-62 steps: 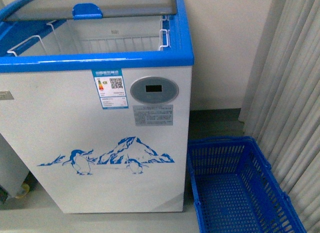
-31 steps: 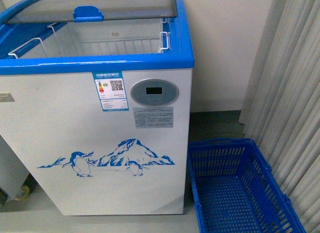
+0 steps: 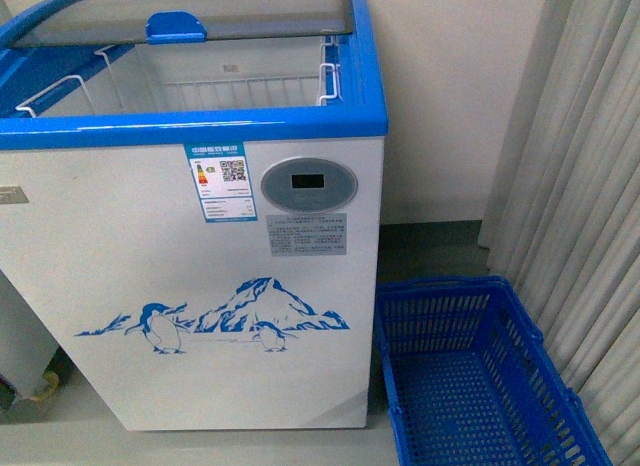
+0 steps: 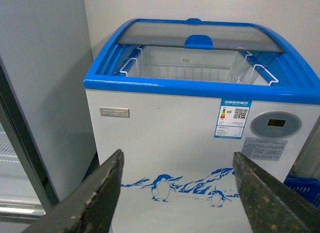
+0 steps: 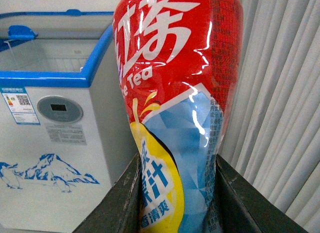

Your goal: Put drink in fridge

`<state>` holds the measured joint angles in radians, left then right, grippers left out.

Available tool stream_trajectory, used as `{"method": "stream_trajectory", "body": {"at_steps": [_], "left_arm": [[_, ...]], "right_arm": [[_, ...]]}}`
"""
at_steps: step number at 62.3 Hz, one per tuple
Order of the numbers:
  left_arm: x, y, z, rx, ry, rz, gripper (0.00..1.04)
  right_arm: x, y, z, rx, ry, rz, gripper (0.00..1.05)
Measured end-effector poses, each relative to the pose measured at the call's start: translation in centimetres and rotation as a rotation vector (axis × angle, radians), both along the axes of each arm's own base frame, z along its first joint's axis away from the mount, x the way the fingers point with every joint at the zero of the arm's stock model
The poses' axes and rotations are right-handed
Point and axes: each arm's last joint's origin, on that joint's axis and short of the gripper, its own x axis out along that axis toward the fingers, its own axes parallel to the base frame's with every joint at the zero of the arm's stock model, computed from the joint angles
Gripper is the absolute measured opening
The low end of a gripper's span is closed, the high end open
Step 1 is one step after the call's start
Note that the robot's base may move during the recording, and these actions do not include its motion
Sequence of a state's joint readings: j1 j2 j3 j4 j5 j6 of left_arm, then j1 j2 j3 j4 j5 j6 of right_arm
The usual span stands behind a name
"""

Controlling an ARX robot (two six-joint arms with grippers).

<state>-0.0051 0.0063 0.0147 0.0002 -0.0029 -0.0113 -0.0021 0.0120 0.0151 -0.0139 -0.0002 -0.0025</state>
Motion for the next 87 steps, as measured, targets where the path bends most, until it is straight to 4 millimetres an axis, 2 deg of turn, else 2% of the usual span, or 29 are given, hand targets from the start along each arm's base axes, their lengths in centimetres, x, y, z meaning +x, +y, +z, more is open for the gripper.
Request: {"method": "stream_trajectory", "body": {"at_steps": [8,26,41,45,56,73,87], "left_arm": [[0.0,0.0,0.0,0.001,0.0,0.0,0.98],[0.0,0.0,0.0,0.003,0.0,0.0,0.97],[0.0,0.0,0.0,0.003,0.0,-0.002,0.97],[0.0,0.0,0.0,0.003,0.0,-0.002,0.97],[0.0,0.0,0.0,0.003,0.0,-0.003,0.97],[0.0,0.0,0.0,0.003,0.0,-0.002,0.97],[0.0,0.0,0.0,0.003,0.0,-0.002,0.97]], "right_arm": [[0.0,0.0,0.0,0.0,0.0,0.0,0.34],[0.1,0.1,1.5,0.007,-0.153,-0.036,0.34],[2.9,0.6,1.8,-0.052,-0.112,0.013,0.34],[4.0,0.9,2.3,-0.075,-0.099,0.024,0.34],[8.6,1.8,4.6,-0.129,-0.066,0.033,0.34],[14.5,3.0,6.5,-0.17,-0.013,0.025,0.34],[21.5,6.6,8.7,-0.262,0.019,0.095,0.34]]}}
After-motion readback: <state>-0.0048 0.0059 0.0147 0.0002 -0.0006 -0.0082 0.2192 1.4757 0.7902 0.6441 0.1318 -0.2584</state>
